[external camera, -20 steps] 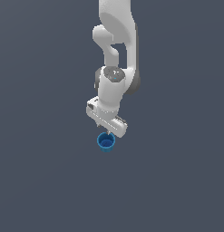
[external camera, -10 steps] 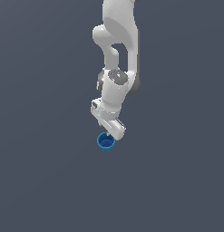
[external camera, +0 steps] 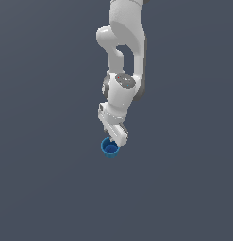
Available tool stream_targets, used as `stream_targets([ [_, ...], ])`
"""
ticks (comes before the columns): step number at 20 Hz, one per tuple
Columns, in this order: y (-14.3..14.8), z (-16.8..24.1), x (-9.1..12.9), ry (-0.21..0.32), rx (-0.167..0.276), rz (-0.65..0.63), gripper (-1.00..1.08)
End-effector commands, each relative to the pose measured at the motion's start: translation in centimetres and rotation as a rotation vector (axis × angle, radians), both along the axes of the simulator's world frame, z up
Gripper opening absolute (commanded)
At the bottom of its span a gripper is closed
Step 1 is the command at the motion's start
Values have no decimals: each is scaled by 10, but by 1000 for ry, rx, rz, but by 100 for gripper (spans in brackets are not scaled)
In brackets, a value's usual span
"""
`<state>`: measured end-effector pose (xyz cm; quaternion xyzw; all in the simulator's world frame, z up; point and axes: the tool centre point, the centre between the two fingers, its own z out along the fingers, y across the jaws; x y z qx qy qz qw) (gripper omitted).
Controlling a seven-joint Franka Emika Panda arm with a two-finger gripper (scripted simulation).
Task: Pick up the object and move it to a goal position.
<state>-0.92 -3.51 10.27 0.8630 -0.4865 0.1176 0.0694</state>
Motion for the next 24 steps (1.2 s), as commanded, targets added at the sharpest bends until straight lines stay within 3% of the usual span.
stream_targets([
  [1, 0, -1, 0, -10, -2, -23, 28],
  [21, -7, -28, 2, -18, -2, -43, 28],
  [22, -7, -28, 2, -18, -2, -43, -100],
  [24, -7, -28, 2, -18, -2, -43, -100],
])
